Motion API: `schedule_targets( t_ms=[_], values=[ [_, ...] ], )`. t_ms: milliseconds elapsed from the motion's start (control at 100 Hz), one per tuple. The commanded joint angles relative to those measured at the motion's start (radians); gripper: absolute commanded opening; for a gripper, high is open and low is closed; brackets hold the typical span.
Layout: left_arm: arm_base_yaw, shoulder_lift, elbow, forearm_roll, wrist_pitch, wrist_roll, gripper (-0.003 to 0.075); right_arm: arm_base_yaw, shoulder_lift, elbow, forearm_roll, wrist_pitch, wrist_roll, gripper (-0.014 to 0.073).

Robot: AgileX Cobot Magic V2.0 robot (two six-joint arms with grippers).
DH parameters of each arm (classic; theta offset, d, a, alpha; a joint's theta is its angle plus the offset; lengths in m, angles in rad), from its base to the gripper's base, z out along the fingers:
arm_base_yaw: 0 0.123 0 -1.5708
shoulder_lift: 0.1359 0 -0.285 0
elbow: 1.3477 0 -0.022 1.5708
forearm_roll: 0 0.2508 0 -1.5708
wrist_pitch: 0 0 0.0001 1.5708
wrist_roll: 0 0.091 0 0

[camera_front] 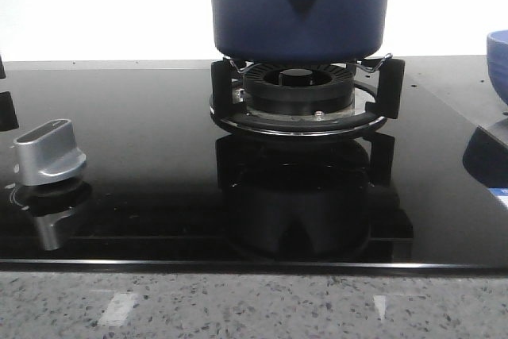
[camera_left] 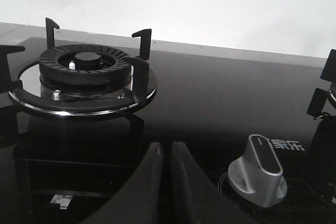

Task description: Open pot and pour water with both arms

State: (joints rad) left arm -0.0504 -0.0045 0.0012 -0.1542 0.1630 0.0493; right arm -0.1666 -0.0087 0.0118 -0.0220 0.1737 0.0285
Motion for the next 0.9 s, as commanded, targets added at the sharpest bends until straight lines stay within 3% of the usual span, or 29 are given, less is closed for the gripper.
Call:
schedule_targets(
  t_ms=[0, 890],
  values=[
    [-0.009, -0.026, 0.032, -0.003, -0.074, -0.010, -0.0020, 0.001, -0.022, 0.026, -0.012, -0.077, -0.002, -0.0056],
    [-0.009, -0.026, 0.032, -0.003, -0.077, -0.010, -0.0020, 0.001, -0.022, 0.026, 0.004, -0.122, -0.002, -0.0056]
  ],
)
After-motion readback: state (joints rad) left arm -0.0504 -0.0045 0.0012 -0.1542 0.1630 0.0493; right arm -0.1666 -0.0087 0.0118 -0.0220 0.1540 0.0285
